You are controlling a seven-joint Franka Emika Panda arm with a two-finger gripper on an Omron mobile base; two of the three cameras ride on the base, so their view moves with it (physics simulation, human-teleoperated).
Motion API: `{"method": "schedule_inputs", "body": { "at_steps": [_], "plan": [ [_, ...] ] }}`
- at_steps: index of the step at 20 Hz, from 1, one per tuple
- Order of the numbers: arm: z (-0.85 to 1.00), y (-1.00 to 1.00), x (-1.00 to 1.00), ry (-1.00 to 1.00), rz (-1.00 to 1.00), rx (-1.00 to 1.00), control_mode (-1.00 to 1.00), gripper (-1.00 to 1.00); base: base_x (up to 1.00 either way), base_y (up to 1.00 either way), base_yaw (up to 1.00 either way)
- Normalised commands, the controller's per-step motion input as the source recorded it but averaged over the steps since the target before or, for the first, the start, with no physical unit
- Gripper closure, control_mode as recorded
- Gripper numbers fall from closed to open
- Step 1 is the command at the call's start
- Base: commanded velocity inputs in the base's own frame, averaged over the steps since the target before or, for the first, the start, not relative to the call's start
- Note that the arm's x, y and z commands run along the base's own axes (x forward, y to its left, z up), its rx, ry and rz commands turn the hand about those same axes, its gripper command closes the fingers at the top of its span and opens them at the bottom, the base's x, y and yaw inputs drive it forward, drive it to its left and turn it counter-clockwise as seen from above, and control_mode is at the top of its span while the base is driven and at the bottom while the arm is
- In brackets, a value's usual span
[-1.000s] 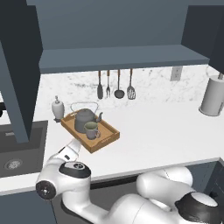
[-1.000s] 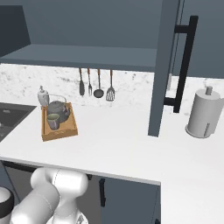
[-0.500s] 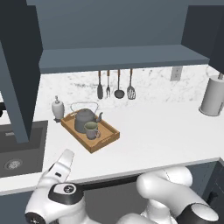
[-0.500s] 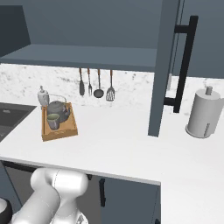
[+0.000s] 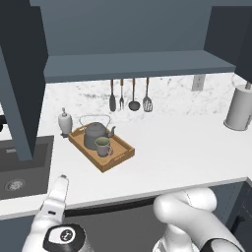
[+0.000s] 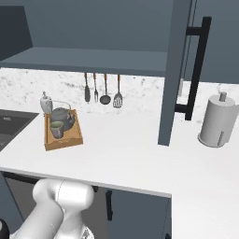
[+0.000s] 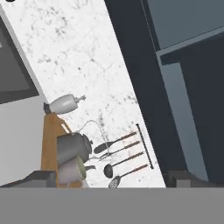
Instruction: Pick the kettle from the counter and place it on the tray. Then pick the mug from the cabinet and place it on the tray. Then close the cabinet doors.
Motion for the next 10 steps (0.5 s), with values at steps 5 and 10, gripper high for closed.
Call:
{"method": "schedule_inputs", "body": {
  "at_steps": [5, 10],
  "plan": [
    [0.3, 0.27, -0.11, -0.07, -0.02, -0.16, -1.0, -1.0, 0.0, 0.0, 0.0],
    [0.4, 0.44, -0.01, -0.04, -0.05, -0.08, -1.0, -1.0, 0.0, 0.0, 0.0]
  ]
}}
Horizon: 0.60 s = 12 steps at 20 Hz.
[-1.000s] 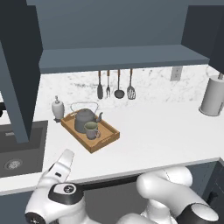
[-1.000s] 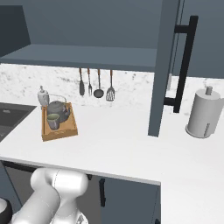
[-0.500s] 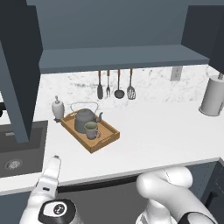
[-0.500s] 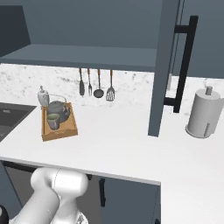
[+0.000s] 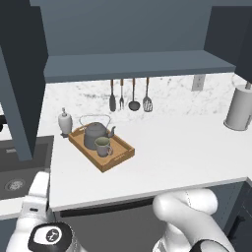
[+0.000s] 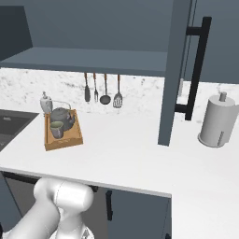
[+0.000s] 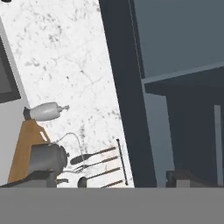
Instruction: Pick the kettle from the counter and place it on the tray. Then pick the mug from the cabinet and place it on the tray. Then close the cabinet doors.
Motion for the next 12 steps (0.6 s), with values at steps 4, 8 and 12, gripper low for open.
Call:
{"method": "schedule_inputs", "body": {
  "at_steps": [4, 8, 12],
  "plan": [
    [0.26, 0.48, 0.0, 0.0, -0.09, -0.07, -1.0, -1.0, 0.0, 0.0, 0.0],
    [0.01, 0.55, 0.05, 0.0, -0.12, -0.1, -1.0, -1.0, 0.0, 0.0, 0.0],
    [0.0, 0.44, 0.04, -0.03, -0.12, -0.11, -1.0, -1.0, 0.0, 0.0, 0.0]
  ]
}}
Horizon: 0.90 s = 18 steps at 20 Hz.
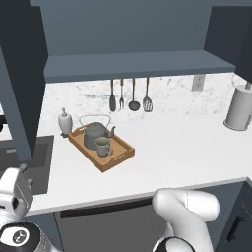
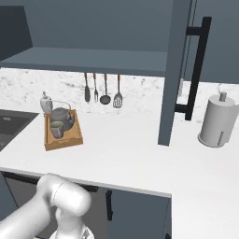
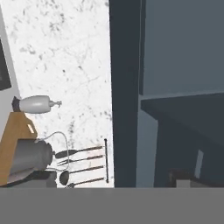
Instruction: Pick the kettle from the counter and place it on the tray. Then pick the mug from the cabinet and place it on the tray. Then close the cabinet doors.
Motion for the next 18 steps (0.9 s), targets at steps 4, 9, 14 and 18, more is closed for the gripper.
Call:
{"method": "schedule_inputs", "body": {
  "at_steps": [4, 9, 14, 18],
  "plan": [
    [0.13, 0.33, 0.0, -0.11, -0.11, -0.06, -1.0, -1.0, 0.0, 0.0, 0.0],
    [0.22, 0.32, 0.02, -0.11, -0.08, -0.01, -1.0, 1.0, 0.0, 0.0, 0.0],
    [0.12, 0.37, 0.1, -0.08, -0.07, -0.01, -1.0, 1.0, 0.0, 0.0, 0.0],
    [0.07, 0.11, 0.08, -0.04, -0.04, -0.02, -1.0, 1.0, 0.0, 0.0, 0.0]
  ]
}}
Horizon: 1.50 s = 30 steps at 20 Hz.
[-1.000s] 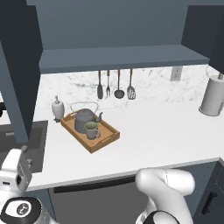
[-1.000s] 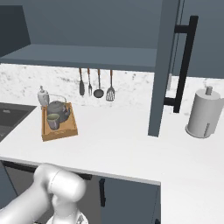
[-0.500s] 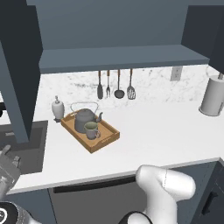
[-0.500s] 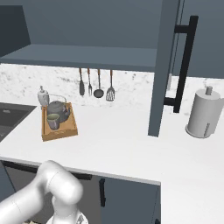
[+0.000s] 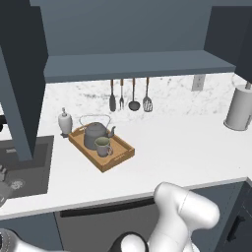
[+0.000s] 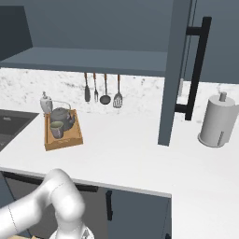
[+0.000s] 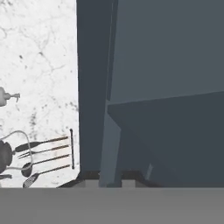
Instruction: Pick the kettle from the counter and place it on the tray. Then pick the mug from the cabinet and place it on the tray. Then close the cabinet doors.
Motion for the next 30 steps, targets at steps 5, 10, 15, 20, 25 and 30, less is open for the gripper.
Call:
{"method": "schedule_inputs", "body": {
  "at_steps": [5, 10, 15, 20, 25, 30],
  "plan": [
    [0.0, 0.0, 0.01, 0.0, 0.0, -0.01, -1.0, 1.0, 0.0, 0.0, 0.0],
    [0.23, -0.01, 0.0, -0.1, 0.0, 0.0, -1.0, 1.0, 0.0, 0.0, 0.0],
    [0.56, -0.18, 0.06, -0.06, 0.0, 0.0, -1.0, 1.0, 0.0, 0.0, 0.0],
    [0.45, -0.43, 0.01, -0.1, 0.0, 0.0, -1.0, 1.0, 0.0, 0.0, 0.0],
    [0.34, -0.62, 0.0, -0.18, 0.0, -0.04, -1.0, 1.0, 0.0, 0.0, 0.0],
    [0.46, -0.63, 0.05, -0.22, 0.0, -0.09, -1.0, 1.0, 0.0, 0.0, 0.0]
  ]
}}
